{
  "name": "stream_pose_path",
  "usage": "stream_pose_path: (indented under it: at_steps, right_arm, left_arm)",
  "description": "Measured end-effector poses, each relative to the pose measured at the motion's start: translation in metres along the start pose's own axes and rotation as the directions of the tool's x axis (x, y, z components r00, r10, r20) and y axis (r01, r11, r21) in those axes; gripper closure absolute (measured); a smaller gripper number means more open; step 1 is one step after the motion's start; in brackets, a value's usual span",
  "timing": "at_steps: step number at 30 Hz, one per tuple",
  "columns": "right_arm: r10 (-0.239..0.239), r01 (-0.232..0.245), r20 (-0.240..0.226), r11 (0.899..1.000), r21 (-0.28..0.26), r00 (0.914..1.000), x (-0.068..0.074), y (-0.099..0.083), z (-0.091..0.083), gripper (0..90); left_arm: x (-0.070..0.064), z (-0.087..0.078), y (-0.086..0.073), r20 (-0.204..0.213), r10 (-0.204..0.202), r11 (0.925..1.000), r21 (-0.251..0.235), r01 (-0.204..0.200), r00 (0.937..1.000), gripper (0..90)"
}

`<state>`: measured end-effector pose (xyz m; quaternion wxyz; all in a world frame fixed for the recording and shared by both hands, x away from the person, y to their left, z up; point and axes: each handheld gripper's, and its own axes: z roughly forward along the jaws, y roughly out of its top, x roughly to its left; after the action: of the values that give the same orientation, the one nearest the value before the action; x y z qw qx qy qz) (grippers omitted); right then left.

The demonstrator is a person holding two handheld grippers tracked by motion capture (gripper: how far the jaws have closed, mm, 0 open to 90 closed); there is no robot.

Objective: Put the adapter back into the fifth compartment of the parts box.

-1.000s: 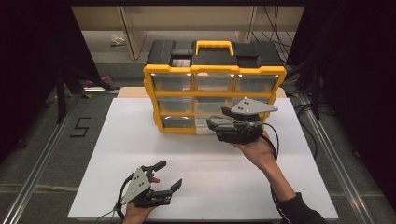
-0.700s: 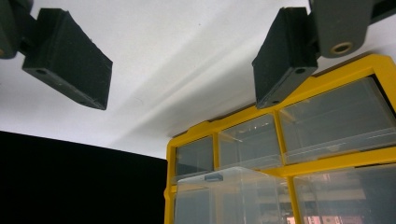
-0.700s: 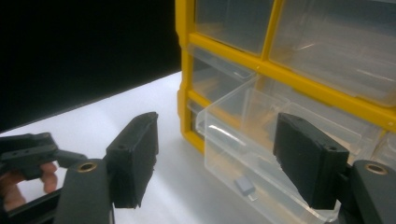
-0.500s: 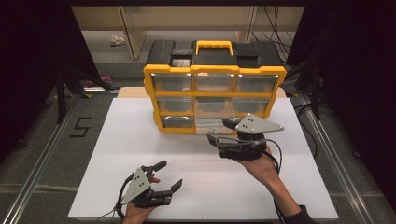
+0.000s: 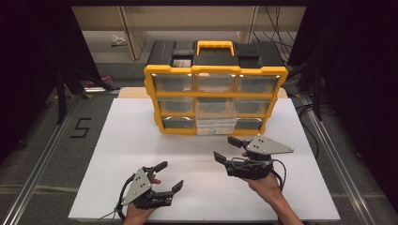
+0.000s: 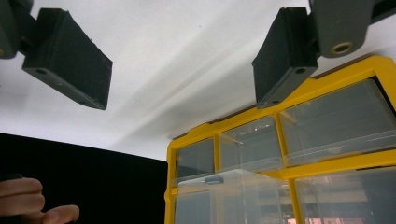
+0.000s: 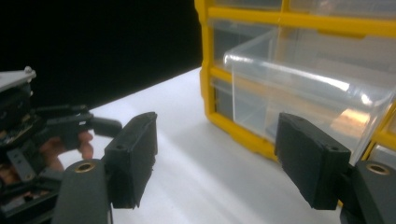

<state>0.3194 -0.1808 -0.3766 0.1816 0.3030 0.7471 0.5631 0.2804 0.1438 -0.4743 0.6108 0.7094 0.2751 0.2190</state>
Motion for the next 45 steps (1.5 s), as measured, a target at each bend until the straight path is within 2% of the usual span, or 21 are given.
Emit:
stream_pose_path:
  at_steps: [10,20,26,30,45]
  right_arm:
    - [0.021,-0.022,-0.017,0.999,-0.042,0.9996,0.0,-0.01,-0.009,29.6]
    - [0.021,-0.022,-0.026,0.998,-0.057,0.9994,0.0,-0.025,-0.017,22.9]
    - [0.003,-0.005,-0.029,0.998,-0.066,0.9996,0.004,-0.032,-0.019,21.3]
    - [-0.009,0.008,-0.023,0.998,-0.07,0.9997,0.005,-0.037,-0.02,21.2]
    - [-0.009,0.008,-0.006,0.997,-0.074,0.9999,0.005,-0.053,-0.025,20.8]
  left_arm:
    - [0.0,0.0,0.0,0.001,0.001,1.0,0.002,-0.001,1.0,19.1]
    - [0.0,0.0,0.0,0.006,0.0,1.0,0.007,0.0,1.0,19.0]
    - [0.0,0.0,0.0,0.007,-0.002,1.0,0.007,0.002,1.0,19.0]
    - [0.0,0.0,0.0,0.007,-0.003,1.0,0.007,0.003,1.0,19.0]
    - [0.0,0.0,-0.001,0.012,-0.002,0.9999,0.015,0.002,0.9999,18.9]
